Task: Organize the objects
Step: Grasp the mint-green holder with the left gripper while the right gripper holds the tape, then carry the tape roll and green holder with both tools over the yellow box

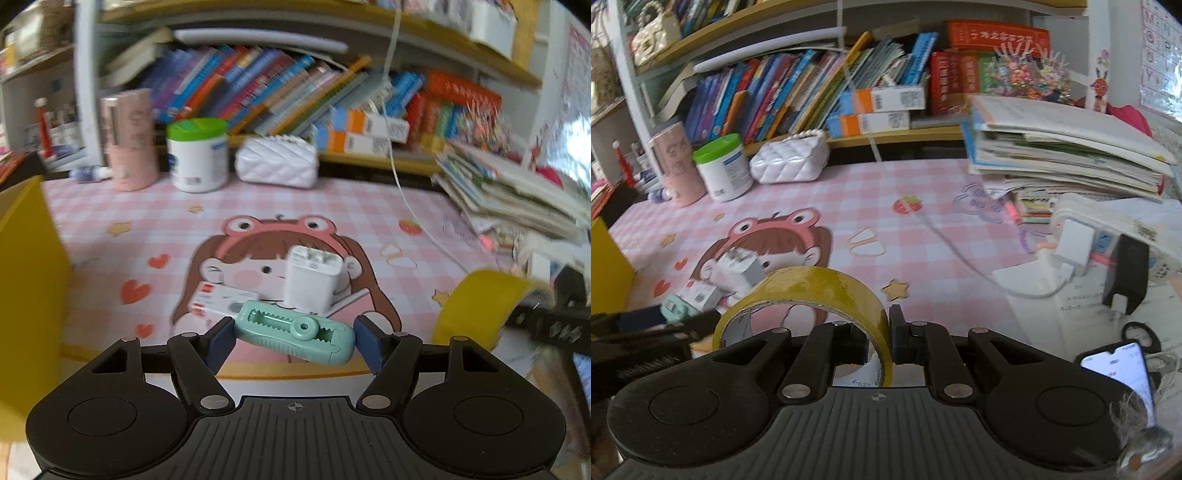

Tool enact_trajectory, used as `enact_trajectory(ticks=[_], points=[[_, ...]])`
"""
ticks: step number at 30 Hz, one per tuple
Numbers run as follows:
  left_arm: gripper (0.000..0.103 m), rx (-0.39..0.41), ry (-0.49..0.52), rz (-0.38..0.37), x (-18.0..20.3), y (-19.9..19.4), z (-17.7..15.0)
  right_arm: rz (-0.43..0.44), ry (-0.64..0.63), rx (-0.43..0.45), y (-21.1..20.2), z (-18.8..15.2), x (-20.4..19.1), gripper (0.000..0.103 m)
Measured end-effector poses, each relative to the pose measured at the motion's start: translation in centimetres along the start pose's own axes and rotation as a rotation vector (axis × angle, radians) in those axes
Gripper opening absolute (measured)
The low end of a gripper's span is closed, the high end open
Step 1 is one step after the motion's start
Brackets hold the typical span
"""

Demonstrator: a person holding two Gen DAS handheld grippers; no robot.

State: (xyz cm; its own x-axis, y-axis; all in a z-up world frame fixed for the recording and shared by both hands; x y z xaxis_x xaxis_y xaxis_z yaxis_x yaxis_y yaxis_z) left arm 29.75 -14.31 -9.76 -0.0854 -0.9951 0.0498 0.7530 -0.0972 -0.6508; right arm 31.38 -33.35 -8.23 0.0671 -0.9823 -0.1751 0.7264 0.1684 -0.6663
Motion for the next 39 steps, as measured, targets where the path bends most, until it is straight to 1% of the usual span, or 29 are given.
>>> enact_trajectory(ticks=[5,12,22,29,39], points=[[0.070,0.039,-0.047,0.006,-1.7,-3.4,-0.3,0.025,-0.020,-0.008,-0.8,-0.8,-2.2,0.010],[0.070,0.071,-0.100,0.032,-5.3,-8.1,-2.3,0.063,-0.060,-0.022,-2.6,-2.5,-6.4,0.010],[0.070,0.106,-0.177,0.106,-12.7,-14.8,-5.5,0.154,-0.144,-0.039,-5.5,-5.9,-15.2,0.010],[0.070,0.113,-0.212,0.149,-16.9,-18.4,-7.8,0.217,-0.193,-0.058,-7.5,-8.7,-21.0,0.010],[0.070,0.126,-0.231,0.187,-21.0,-22.4,-10.6,0.260,-0.213,-0.069,-9.6,-11.7,-26.1,0.010]])
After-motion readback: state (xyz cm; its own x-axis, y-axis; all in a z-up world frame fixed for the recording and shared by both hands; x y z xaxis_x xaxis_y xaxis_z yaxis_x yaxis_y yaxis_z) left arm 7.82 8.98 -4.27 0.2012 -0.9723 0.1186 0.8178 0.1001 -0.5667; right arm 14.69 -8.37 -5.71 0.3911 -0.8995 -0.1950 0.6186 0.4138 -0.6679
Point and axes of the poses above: each gripper's, at about its wrist camera, not at the fingertips, and y roughly the way its jaws point, x to its right, z to its top, the point moved 6 cm from there along y, roughly the way its jaws point, and after that the axes turned 4 degrees about z, right-handed, at the moved point
